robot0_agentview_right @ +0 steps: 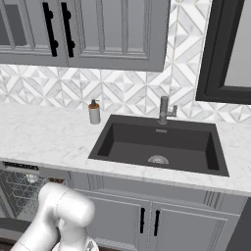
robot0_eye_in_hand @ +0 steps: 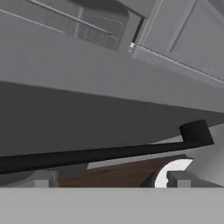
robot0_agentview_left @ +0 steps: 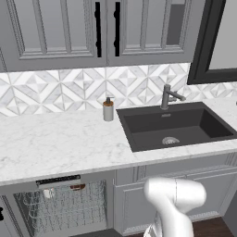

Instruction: Pick up the cup and bowl from the counter, place them in the dishwasher, and close the dishwasher door.

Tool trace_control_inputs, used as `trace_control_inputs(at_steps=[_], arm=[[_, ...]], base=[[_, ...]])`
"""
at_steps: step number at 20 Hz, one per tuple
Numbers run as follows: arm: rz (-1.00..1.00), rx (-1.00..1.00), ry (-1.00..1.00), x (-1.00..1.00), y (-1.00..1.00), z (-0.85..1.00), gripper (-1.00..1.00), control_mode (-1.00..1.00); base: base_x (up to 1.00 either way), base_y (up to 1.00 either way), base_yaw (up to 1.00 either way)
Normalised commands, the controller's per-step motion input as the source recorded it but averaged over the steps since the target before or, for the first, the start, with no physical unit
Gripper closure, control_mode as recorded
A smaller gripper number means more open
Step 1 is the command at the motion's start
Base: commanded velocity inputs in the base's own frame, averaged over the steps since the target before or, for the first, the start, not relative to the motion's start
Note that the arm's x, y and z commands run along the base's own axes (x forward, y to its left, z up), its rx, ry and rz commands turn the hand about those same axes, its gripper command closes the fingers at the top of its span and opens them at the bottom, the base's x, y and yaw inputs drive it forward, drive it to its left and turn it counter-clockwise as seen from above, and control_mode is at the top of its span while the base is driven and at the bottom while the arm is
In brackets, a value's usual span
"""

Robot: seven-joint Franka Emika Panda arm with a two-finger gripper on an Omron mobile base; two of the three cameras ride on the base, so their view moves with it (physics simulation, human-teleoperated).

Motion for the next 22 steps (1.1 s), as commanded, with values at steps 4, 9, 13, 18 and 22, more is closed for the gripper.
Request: trace_control_inputs(at_steps=[4,9,13,18,22], arm=[[0.00,0.00,-0.18,0.70,0.13,-0.37,-1.00,-1.00],[0.07,0.00,-0.20,0.76,0.01,-0.17,-1.00,-1.00],[0.22,0.00,-0.31,1.00,-0.06,0.02,-1.00,-1.00],[0.27,0.00,-0.28,1.00,-0.22,0.19,-1.00,-1.00],[0.23,0.01,-0.29,1.00,-0.24,0.31,-1.00,-1.00]], base=[[0.00,0.00,0.00],[0.00,0.00,0.00],[0.00,0.00,0.00],[0.00,0.00,0.00],[0.00,0.00,0.00]])
